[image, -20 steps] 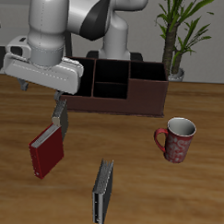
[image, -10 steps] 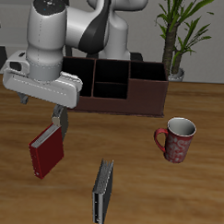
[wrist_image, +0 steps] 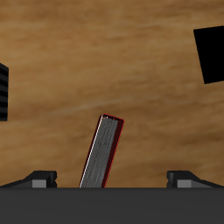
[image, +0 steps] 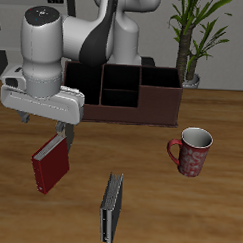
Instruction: Place the red book into the back desk caddy's front compartment
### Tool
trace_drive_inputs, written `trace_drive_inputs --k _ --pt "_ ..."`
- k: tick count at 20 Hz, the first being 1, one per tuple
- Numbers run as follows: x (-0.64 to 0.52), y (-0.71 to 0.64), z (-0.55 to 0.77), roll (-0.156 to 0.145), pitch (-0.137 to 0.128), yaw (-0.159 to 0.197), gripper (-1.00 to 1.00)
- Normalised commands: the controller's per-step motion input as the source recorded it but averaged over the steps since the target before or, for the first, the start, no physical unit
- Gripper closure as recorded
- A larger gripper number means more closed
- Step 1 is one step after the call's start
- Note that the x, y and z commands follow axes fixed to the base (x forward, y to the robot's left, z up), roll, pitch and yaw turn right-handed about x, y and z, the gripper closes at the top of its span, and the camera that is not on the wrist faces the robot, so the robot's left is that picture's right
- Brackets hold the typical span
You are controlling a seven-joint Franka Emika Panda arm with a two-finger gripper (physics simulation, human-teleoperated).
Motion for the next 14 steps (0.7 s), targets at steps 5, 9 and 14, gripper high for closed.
trace_drive_inputs --k 5,9,14 --pt "0.06 -0.02 -0.13 0.017 -0.013 -0.033 -1.00" --pt "0.07 0.00 -0.23 0.037 -0.001 -0.018 -1.00" --pt "0.05 0.10 -0.26 0.016 0.026 -0.004 -1.00"
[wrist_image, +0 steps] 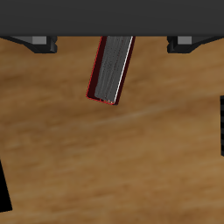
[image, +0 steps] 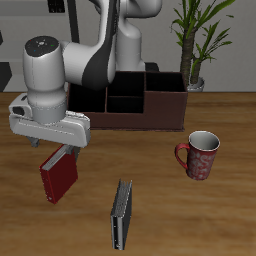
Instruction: Place the red book into the back desk caddy's front compartment
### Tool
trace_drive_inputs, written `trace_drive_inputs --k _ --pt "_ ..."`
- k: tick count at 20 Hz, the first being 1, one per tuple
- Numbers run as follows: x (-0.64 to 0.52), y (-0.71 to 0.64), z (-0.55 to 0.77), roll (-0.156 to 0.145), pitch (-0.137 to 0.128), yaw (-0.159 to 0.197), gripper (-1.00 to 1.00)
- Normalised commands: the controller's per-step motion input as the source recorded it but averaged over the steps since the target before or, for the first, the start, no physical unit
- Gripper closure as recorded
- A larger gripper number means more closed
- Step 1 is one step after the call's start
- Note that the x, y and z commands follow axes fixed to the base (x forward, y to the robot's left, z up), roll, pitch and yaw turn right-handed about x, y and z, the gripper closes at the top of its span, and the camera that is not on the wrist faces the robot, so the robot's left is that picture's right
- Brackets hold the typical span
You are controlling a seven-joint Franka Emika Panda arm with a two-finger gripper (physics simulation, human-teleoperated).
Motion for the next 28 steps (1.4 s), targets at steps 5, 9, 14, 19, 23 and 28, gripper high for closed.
trace_drive_inputs --k 5,9,14,19,23,28 --pt "0.04 0.07 -0.14 0.014 0.010 -0.007 -1.00" --pt "-0.01 0.03 -0.04 0.001 0.000 -0.010 -1.00" --pt "0.01 -0.01 -0.13 -0.008 0.011 -0.018 -1.00" --pt "0.02 -0.07 -0.15 -0.023 0.016 -0.017 -1.00" --pt "-0.01 -0.07 -0.05 -0.017 0.000 -0.023 -1.00" --pt "0.03 -0.06 -0.15 -0.017 0.015 -0.032 -1.00"
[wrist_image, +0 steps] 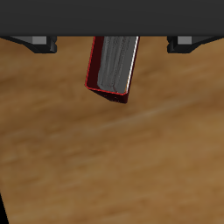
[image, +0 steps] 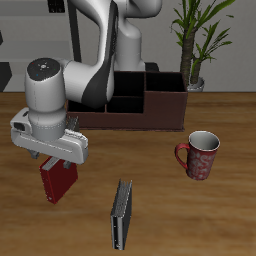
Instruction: Place the red book into the back desk caddy's front compartment
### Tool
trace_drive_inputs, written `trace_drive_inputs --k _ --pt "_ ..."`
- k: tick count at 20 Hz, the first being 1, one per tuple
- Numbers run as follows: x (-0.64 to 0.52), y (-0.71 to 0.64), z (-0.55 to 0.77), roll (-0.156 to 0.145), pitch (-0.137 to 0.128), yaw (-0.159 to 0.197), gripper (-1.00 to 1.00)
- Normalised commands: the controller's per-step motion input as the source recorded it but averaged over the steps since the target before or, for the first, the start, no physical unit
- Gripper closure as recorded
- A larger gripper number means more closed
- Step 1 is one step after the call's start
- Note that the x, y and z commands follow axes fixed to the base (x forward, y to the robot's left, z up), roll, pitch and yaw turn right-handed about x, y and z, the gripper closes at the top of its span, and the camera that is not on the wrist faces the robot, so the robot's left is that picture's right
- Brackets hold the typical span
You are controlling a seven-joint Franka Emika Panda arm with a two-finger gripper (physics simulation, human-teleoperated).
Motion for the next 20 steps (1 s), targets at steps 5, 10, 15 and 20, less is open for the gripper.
trace_drive_inputs --k 5,10,15,20 --pt "0.05 0.05 -0.24 -0.003 0.022 -0.009 -1.00" --pt "-0.01 0.00 -0.10 0.001 0.009 -0.006 1.00" --pt "-0.01 -0.01 0.02 0.002 0.002 0.006 1.00" --pt "0.00 0.19 0.31 0.013 -0.028 0.040 1.00"
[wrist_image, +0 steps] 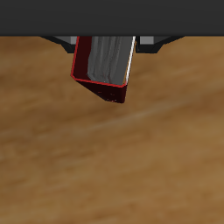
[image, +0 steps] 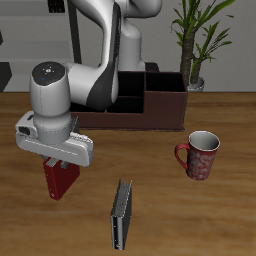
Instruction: Place the red book into the back desk caddy's front compartment
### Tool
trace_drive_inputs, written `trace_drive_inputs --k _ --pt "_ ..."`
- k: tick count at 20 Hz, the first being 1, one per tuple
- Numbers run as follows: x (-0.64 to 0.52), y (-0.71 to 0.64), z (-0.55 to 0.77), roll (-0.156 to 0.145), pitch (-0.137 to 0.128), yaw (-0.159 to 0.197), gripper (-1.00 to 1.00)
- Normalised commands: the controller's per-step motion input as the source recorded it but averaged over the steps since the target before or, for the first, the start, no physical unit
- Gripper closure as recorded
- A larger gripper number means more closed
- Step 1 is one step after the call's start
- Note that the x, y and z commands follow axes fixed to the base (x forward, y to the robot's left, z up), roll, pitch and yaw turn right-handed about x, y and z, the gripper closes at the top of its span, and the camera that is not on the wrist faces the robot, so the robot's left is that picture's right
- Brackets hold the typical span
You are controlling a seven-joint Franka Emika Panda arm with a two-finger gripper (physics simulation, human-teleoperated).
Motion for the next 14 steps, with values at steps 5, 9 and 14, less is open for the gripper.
trace_drive_inputs --k 5,9,14 --pt "-0.03 0.37 0.52 0.031 -0.034 0.056 1.00" --pt "-0.10 0.24 0.56 0.006 -0.041 0.027 1.00" --pt "-0.19 0.32 0.66 0.024 -0.015 0.051 1.00"
